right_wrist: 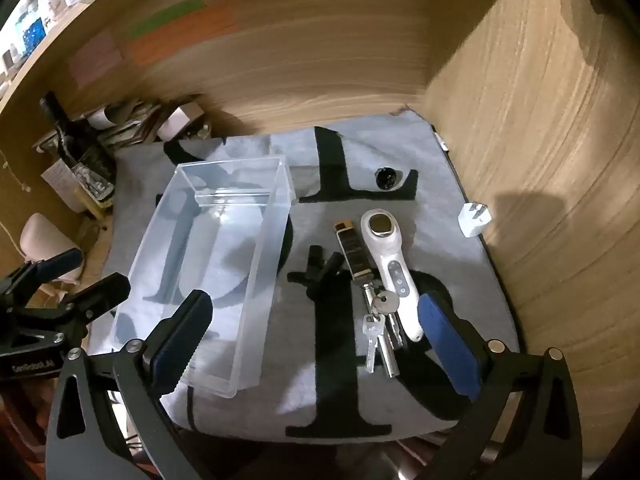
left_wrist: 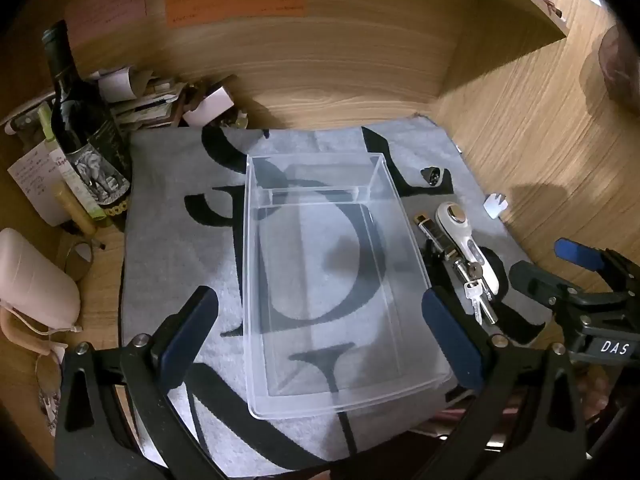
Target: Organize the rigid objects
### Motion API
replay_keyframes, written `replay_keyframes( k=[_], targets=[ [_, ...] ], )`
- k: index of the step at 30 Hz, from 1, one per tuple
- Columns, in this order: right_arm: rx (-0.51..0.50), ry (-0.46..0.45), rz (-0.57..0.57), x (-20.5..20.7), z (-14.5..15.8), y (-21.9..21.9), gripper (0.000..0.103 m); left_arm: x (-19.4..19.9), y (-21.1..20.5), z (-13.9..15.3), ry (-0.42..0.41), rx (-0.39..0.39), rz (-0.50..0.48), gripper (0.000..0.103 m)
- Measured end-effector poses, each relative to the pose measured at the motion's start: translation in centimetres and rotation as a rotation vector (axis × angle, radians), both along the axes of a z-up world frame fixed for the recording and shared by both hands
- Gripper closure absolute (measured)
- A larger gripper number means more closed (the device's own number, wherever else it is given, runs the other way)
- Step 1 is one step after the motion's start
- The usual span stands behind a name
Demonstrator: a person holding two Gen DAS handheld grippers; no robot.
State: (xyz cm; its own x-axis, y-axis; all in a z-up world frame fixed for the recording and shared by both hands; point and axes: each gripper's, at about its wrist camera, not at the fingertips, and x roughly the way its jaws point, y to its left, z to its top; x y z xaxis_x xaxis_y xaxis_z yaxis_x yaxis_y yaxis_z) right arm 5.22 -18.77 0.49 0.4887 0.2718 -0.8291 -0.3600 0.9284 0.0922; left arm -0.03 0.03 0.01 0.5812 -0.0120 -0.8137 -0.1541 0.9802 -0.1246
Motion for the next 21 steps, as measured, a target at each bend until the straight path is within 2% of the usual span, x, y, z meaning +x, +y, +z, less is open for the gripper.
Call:
replay_keyframes(
  k=[14,21],
  targets=[
    [-0.009,0.008,0.0,-0.2,0.3,1.3,0.0,0.0,-0.9,0.2,0.004,0.005,-0.016,0.0],
    [0.005,0.017,0.008,-0.5,0.2,0.1,0.0,0.3,-1.4,0.5,0.001,0.012,-0.03,0.0]
  ],
)
